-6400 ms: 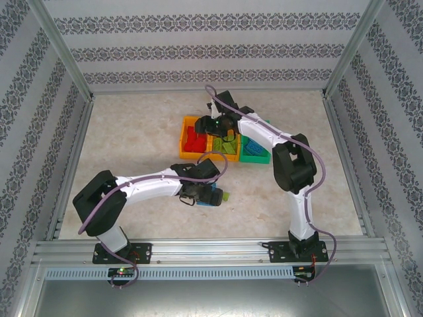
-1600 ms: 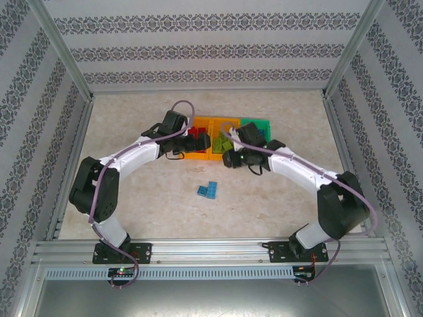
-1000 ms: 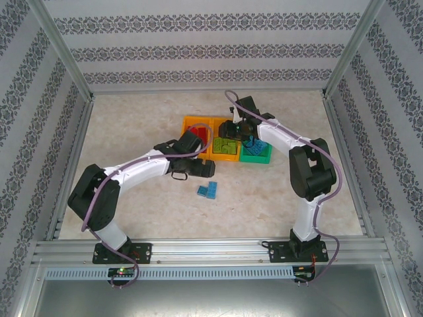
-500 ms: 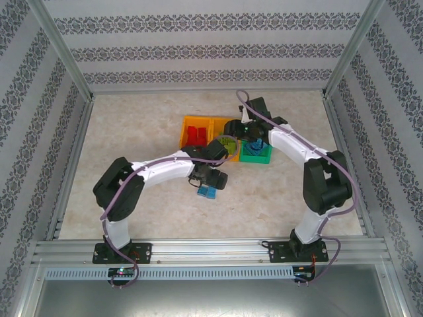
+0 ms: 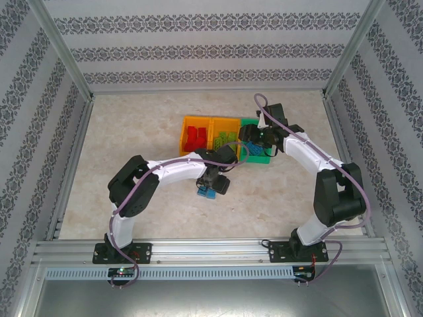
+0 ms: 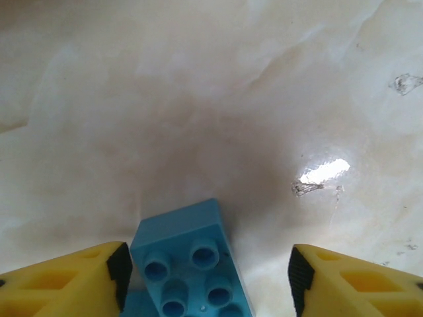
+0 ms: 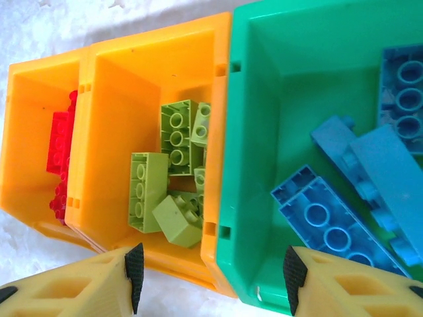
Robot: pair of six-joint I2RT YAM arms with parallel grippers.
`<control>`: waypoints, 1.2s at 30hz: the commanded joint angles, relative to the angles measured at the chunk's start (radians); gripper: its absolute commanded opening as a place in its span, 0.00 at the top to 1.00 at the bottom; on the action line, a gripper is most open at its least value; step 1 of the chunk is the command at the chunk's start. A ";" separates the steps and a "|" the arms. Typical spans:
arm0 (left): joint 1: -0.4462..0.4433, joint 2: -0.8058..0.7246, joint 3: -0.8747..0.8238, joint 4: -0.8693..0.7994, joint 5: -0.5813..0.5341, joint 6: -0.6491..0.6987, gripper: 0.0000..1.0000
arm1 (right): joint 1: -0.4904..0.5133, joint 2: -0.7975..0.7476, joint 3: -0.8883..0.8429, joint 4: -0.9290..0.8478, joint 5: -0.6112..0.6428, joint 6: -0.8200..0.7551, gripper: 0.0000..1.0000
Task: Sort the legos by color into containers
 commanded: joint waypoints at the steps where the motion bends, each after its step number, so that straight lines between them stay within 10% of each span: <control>1: -0.013 0.024 0.025 -0.057 -0.016 -0.012 0.38 | -0.025 -0.050 -0.040 0.017 0.016 0.004 0.39; 19: -0.013 0.070 0.091 -0.046 -0.009 -0.018 0.67 | -0.176 -0.221 -0.202 0.021 0.025 -0.015 0.35; 36: 0.035 0.120 0.463 0.042 0.103 -0.007 0.70 | -0.295 -0.362 -0.388 0.037 -0.015 -0.027 0.33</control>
